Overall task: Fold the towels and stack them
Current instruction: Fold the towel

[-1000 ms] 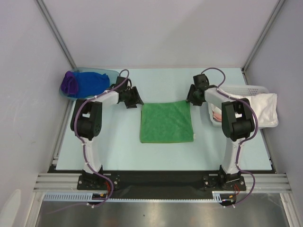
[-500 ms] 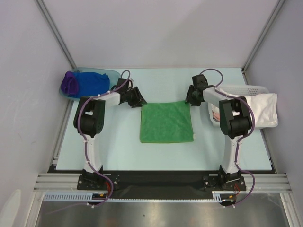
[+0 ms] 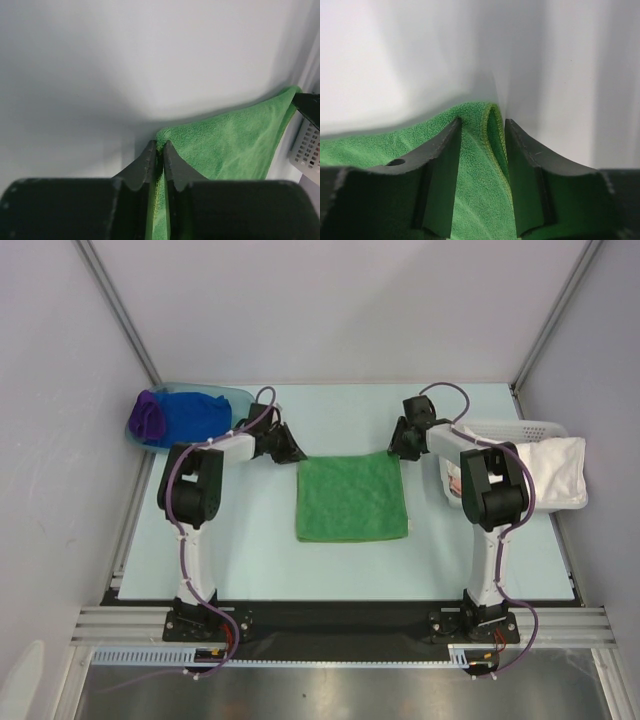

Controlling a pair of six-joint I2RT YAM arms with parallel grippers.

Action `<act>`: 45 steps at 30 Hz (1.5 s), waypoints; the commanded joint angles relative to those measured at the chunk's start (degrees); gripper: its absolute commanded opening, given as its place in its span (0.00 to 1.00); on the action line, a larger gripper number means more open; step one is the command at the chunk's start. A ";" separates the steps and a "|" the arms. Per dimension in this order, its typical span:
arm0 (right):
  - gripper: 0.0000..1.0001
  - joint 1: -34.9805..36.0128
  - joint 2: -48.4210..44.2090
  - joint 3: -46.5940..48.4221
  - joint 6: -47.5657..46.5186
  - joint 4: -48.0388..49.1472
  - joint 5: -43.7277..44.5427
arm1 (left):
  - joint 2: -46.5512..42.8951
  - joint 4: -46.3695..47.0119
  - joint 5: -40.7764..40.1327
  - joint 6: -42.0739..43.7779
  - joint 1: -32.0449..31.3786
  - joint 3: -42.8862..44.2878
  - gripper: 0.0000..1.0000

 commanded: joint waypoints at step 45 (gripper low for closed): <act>0.40 1.36 4.42 6.43 -1.26 2.77 1.77 | 3.09 -2.60 -5.78 7.00 0.64 7.01 0.49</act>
